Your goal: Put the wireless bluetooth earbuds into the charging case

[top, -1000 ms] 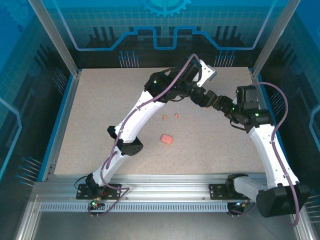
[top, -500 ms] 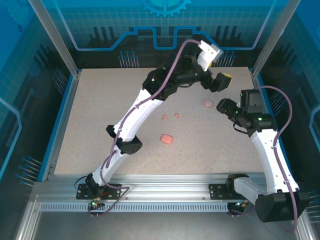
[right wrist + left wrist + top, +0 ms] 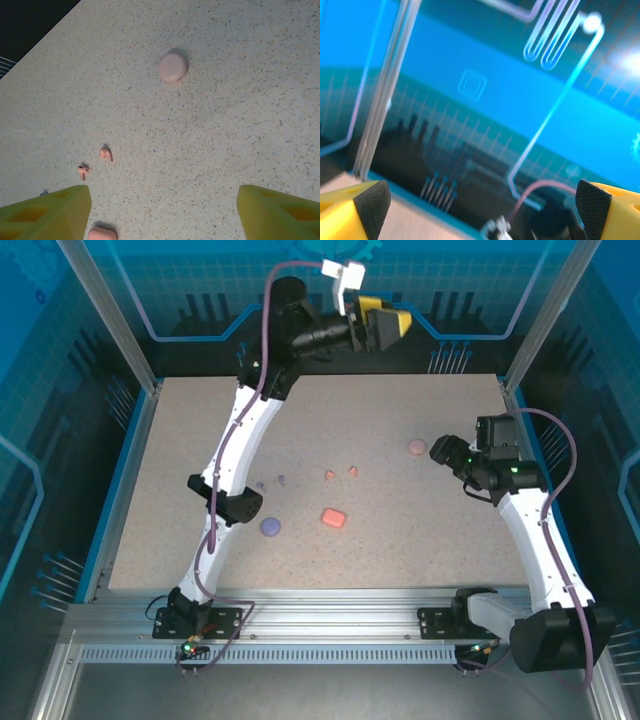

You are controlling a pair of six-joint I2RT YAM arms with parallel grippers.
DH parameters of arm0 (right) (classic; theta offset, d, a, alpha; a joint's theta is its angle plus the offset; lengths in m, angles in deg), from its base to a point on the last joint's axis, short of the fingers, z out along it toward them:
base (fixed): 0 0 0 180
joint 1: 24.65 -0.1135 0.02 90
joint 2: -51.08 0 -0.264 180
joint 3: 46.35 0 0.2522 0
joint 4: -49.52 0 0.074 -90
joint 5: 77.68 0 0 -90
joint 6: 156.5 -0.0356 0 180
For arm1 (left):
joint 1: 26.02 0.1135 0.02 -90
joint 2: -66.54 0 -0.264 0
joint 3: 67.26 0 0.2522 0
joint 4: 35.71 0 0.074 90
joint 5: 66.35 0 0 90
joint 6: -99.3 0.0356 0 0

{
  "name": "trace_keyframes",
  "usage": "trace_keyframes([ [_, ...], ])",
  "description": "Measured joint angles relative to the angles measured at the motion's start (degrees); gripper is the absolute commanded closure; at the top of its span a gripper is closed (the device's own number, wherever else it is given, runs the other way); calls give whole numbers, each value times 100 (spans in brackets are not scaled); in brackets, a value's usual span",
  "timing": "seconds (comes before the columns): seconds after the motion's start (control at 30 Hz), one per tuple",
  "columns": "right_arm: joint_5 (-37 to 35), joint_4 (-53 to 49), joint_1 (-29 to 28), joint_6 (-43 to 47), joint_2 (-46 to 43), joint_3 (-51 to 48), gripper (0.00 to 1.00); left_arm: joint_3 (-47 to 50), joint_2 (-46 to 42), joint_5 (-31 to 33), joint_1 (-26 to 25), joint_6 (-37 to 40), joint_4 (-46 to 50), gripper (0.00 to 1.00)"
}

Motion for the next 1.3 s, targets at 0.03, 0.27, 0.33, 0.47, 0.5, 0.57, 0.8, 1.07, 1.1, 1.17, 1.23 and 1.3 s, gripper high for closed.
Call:
trace_keyframes([
  [0.03,0,26,-11,-9,22,0,22,2,-46,48,-114,212,437,1],
  [0.27,-7,199,-201,-39,238,2,22,0,-317,898,-535,1526,2992,1],
  [0.33,-7,254,-278,-48,323,2,22,0,-332,1180,-542,1753,3469,1],
  [0.47,-7,321,-341,-63,396,2,22,4,-417,1620,-540,1998,3869,1],
  [0.5,-7,341,-345,-70,402,2,22,7,-479,1690,-540,2031,3882,1],
  [0.57,-7,374,-348,-87,402,2,22,26,-645,1753,-542,2092,3847,1],
  [0.8,-4,516,-350,-131,402,-11,22,1519,-2120,1847,-601,2437,3471,1],
  [1.07,-9,660,-402,-256,402,-153,22,6168,-5053,2507,-586,2706,1797,1],
  [1.1,-13,667,-439,-256,402,-153,22,6771,-5471,2623,-551,2704,1596,1],
  [1.17,-33,664,-509,-256,407,-153,22,7558,-6065,2861,-483,2702,1298,1],
  [1.23,-59,664,-586,-256,409,-153,22,8347,-6677,3143,-411,2686,920,1],
  [1.3,-114,662,-662,-256,409,-153,22,9016,-7197,3394,-365,2682,671,1],
])
